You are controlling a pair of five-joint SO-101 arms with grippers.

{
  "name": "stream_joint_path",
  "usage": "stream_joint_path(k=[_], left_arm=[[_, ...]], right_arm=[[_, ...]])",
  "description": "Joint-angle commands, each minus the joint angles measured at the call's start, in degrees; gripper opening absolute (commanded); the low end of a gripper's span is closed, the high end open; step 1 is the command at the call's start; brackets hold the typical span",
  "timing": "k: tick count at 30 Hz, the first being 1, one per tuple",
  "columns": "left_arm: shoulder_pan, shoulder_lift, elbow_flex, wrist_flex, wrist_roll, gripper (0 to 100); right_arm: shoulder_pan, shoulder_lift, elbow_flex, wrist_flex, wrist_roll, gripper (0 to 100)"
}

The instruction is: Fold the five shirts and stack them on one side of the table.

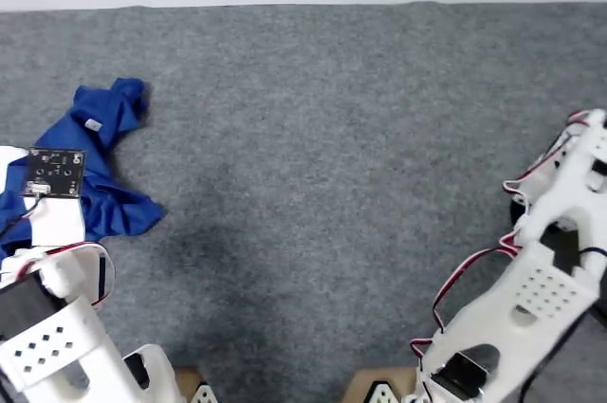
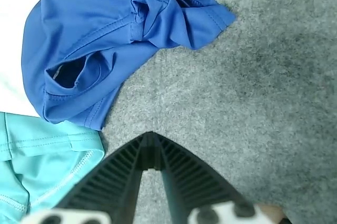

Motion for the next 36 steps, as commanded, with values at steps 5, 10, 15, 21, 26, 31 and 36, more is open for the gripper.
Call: stream_joint_path(k=[5,10,15,21,26,31,36], left_arm=[[0.09,-0.62,-0.31,-1.23,-0.26,0],[0.09,-0.53,-0.31,-1.23,-0.26,0],[0.09,-0.62,-0.22,-1.58,-0.26,0],[0.09,-0.62,-0.22,-1.58,-0.26,0],[0.09,-0.62,-0.13,-1.58,-0.26,0],[0.09,-0.62,2.77,-2.37,-0.26,0],[0.09,-0.62,2.77,-2.37,-0.26,0]], right_arm=[[0.04,-11.74,-0.53,1.54,-0.09,0.9],[0.13,-11.03,-0.53,1.45,-0.09,0.9],[0.22,-9.45,-0.44,1.54,-0.09,0.9],[0.22,-9.54,-0.35,1.63,0.44,0.9],[0.04,-9.71,-0.35,2.77,5.36,0.9],[-0.13,-9.8,-0.35,3.65,5.63,0.9],[-0.84,-9.8,-0.35,3.65,5.54,0.9]])
